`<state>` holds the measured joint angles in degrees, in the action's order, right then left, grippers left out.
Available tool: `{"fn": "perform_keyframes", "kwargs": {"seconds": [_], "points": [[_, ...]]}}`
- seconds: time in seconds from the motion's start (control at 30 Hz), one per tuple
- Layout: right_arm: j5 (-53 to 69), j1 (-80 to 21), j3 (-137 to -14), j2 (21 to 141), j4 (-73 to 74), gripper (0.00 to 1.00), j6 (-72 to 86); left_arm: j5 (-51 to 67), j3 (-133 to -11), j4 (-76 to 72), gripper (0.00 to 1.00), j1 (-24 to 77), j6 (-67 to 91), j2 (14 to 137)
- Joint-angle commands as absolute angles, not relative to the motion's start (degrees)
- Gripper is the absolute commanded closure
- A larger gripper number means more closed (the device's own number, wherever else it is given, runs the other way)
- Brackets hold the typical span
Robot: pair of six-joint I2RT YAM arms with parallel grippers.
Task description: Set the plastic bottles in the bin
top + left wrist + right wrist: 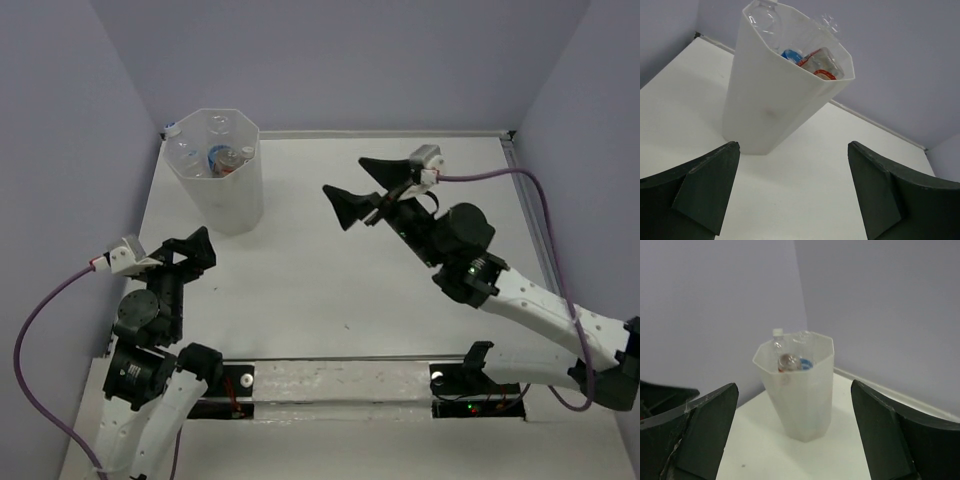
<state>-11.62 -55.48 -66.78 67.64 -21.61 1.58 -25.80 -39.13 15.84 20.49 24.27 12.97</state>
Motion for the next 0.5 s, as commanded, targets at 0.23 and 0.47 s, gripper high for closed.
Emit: {"fn": "perform_keyframes", "kwargs": {"seconds": [0.23, 0.47], "points": [[-22.5, -55.6, -32.8, 26.4, -4.0, 0.0, 15.3, -8.0, -41.0, 7.3, 0.01, 20.0, 24.3, 14.7], [-24.5, -55.6, -25.2, 16.7, -3.1, 0.0, 16.1, -6.2, -37.2, 7.3, 0.01, 20.1, 25.0, 14.7]]}}
